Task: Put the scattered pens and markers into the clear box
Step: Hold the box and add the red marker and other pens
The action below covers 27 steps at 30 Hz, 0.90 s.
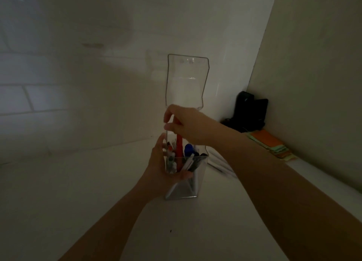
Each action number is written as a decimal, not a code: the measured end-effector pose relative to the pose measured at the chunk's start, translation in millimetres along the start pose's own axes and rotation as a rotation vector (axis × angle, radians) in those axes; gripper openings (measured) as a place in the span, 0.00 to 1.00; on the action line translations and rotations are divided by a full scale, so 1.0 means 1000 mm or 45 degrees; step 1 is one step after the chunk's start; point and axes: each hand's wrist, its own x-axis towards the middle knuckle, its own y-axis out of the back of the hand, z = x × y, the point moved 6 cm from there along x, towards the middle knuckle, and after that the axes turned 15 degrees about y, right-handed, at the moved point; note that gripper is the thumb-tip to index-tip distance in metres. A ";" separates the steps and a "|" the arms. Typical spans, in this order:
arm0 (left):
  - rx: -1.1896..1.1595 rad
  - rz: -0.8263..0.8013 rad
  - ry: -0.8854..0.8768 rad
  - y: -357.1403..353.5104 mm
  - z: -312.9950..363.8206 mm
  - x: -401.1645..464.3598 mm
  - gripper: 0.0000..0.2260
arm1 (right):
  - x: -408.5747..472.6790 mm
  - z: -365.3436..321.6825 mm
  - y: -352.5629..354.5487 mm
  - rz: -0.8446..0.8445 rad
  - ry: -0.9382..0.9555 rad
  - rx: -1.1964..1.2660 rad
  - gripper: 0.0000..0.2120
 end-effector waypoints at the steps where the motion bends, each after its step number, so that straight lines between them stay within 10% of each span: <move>1: -0.012 0.008 0.012 0.000 -0.001 0.001 0.49 | 0.001 0.001 -0.005 -0.016 -0.020 0.008 0.09; 9: 0.073 0.061 -0.008 0.002 -0.006 0.004 0.50 | -0.024 0.026 -0.039 -0.535 -0.233 -0.217 0.15; 17: 0.028 -0.009 -0.054 0.002 -0.008 0.006 0.52 | -0.039 0.017 -0.008 -0.238 -0.121 -0.041 0.14; 22: 0.022 0.027 -0.052 0.014 -0.006 0.009 0.55 | -0.081 0.065 0.068 0.667 -0.174 0.639 0.10; 27: -0.004 -0.011 -0.048 0.018 -0.003 0.012 0.49 | -0.144 0.157 0.018 0.278 -0.661 0.158 0.08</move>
